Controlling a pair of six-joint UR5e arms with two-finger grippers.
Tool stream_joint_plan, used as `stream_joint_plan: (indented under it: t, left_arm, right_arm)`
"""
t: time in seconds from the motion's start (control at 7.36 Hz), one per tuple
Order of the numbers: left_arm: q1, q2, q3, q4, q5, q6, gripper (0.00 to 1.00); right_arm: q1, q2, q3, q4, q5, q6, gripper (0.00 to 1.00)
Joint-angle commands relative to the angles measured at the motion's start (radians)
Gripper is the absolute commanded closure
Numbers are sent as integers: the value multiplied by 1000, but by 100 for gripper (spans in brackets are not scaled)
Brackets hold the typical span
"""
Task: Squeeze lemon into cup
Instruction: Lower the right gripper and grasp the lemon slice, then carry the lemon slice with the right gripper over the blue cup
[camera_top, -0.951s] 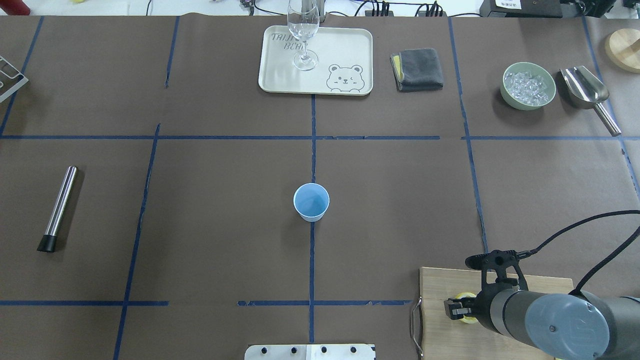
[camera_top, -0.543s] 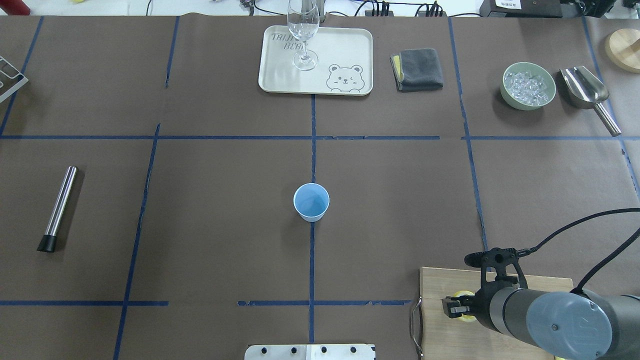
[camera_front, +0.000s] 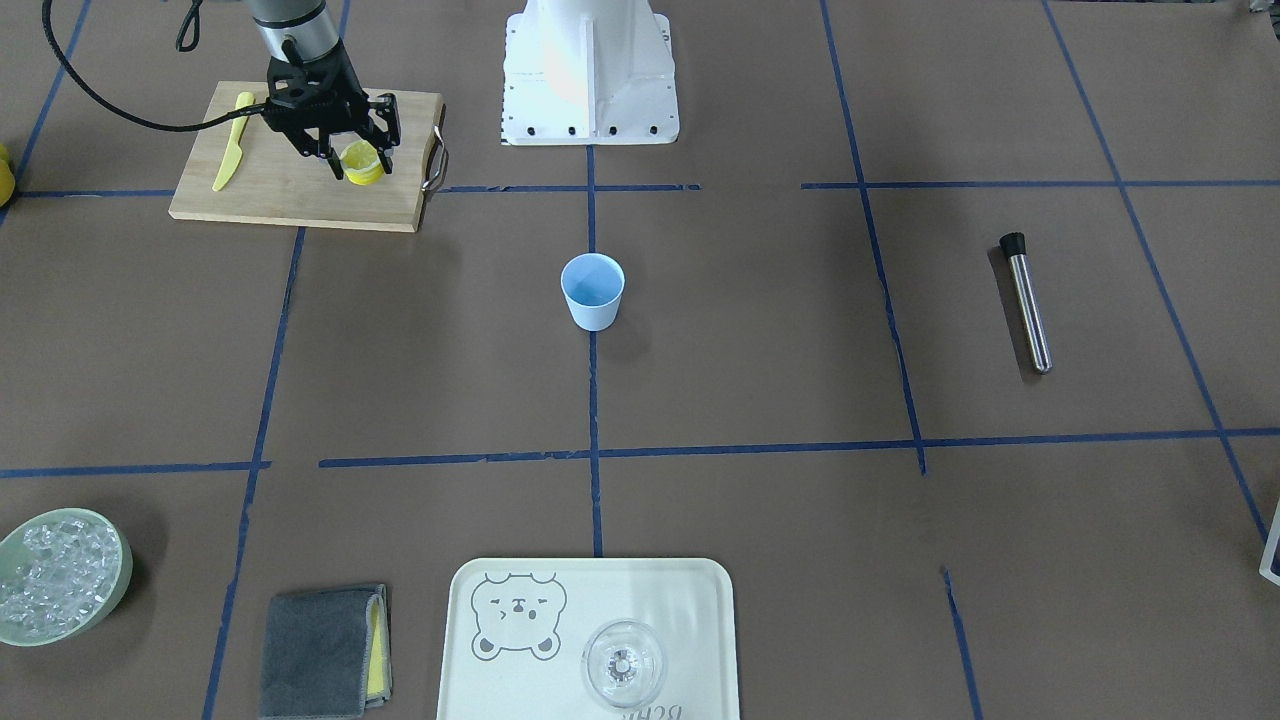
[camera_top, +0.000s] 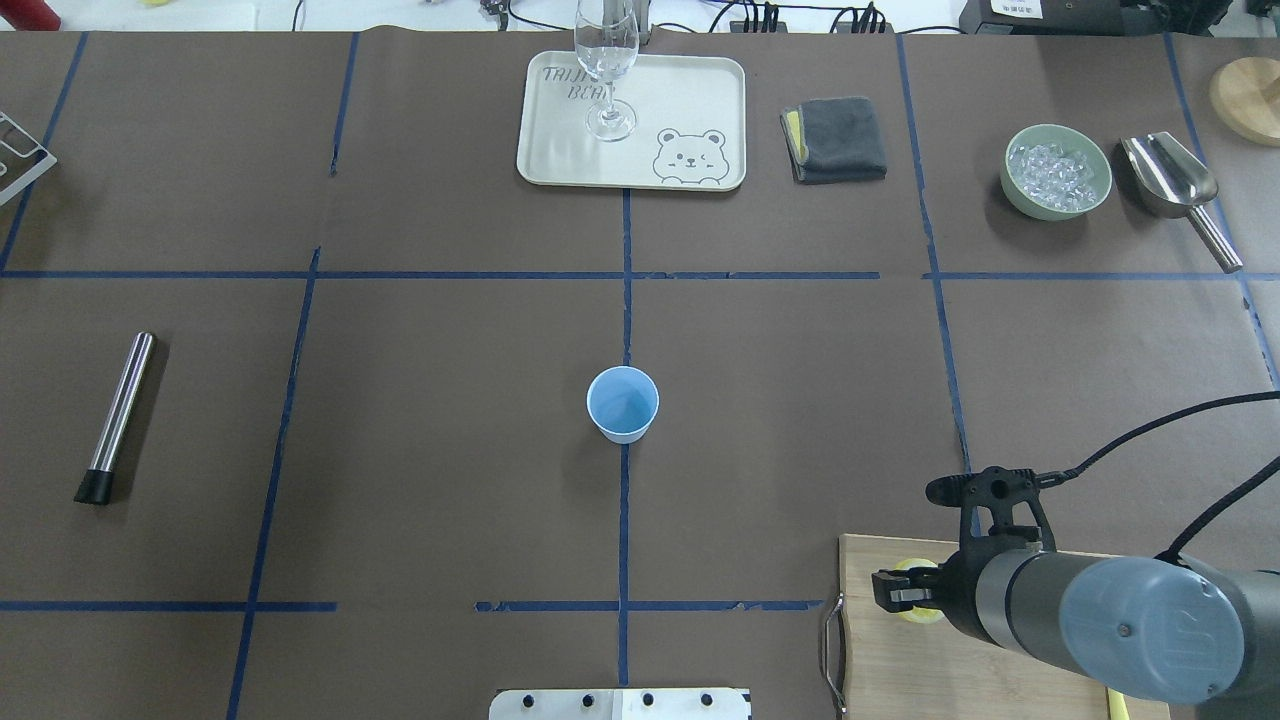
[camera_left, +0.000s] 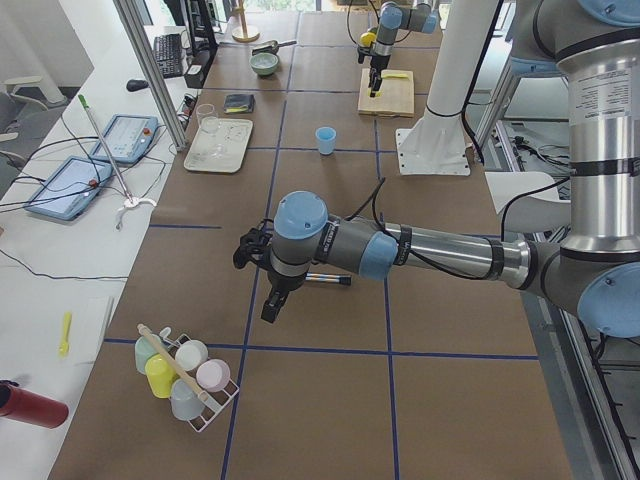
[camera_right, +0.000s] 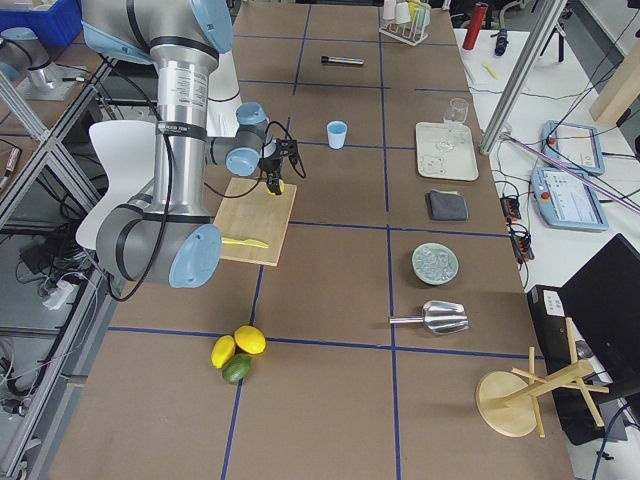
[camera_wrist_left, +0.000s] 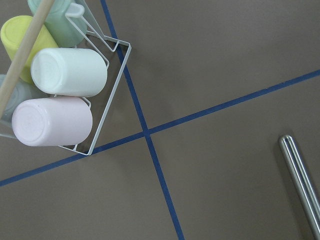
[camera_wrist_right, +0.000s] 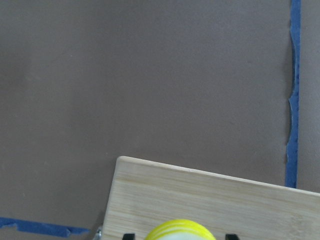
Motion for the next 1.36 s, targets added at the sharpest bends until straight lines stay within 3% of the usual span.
stream_joint_plan:
  t: [0.0,0.14,0.27,0.54,0.81,1.22]
  left_arm:
    - [2,0,5,1,0,0,0]
    - [2,0,8,-1,0,0,0]
    - [2,0,10,1,0,0,0]
    - [2,0,11,1,0,0,0]
    - [3,0,16,1,0,0,0]
    - [3,0,19,1,0,0,0]
  right_arm:
    - [21,208,0,-259,5,0,100]
    - [42,289,-6,-338,12,0,100]
    - [98,374,-12,-433,77,-2,100]
    - [207,603,-99,-602,168,-14,100]
    - [293,749,-222,-613,223,-32,100]
    - [337,972,-469,-596,225,-39,100]
